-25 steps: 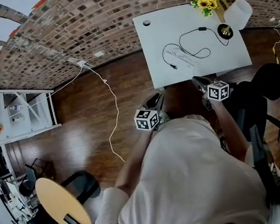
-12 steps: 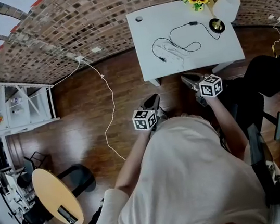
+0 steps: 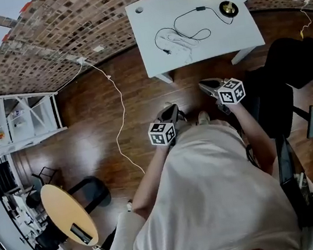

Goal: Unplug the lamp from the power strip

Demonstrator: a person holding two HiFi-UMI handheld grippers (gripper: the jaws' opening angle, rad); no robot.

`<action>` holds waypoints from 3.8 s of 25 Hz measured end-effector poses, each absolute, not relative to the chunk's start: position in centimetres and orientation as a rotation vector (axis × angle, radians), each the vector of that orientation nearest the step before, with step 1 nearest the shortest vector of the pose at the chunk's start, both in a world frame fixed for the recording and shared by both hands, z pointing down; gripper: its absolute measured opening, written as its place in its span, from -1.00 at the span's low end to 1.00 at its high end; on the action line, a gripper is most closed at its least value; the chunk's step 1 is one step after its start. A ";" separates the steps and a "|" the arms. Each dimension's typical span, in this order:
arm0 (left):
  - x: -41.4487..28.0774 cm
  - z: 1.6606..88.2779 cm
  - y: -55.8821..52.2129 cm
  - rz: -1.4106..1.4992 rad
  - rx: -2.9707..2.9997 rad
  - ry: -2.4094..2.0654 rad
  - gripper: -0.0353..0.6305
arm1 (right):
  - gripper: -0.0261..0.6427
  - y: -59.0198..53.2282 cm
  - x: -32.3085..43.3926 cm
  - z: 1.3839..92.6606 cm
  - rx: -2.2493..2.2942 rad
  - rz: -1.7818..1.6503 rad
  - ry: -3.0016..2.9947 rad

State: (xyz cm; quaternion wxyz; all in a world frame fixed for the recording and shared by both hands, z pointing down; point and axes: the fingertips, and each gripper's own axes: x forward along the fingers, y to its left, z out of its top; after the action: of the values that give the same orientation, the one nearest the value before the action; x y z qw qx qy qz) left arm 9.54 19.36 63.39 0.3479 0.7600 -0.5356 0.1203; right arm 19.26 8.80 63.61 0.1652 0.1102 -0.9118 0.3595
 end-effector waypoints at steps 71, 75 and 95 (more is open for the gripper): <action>-7.2 64.9 20.2 0.207 1.992 -1.286 -0.89 | -0.58 12.5 9.5 63.5 0.634 0.494 -2.468; -6.2 66.1 21.1 0.237 1.976 -1.250 -0.89 | -0.58 13.2 9.4 64.8 0.613 0.531 -2.450; -2.8 69.2 23.2 0.420 1.978 -1.116 -0.88 | -0.63 15.5 10.0 68.2 0.556 0.683 -2.353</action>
State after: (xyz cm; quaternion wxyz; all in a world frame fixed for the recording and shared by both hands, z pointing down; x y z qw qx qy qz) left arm -2.84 23.22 69.23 0.4041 0.7834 -0.4419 0.1665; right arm 9.97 15.52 68.24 0.3094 0.2106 -0.8906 0.2584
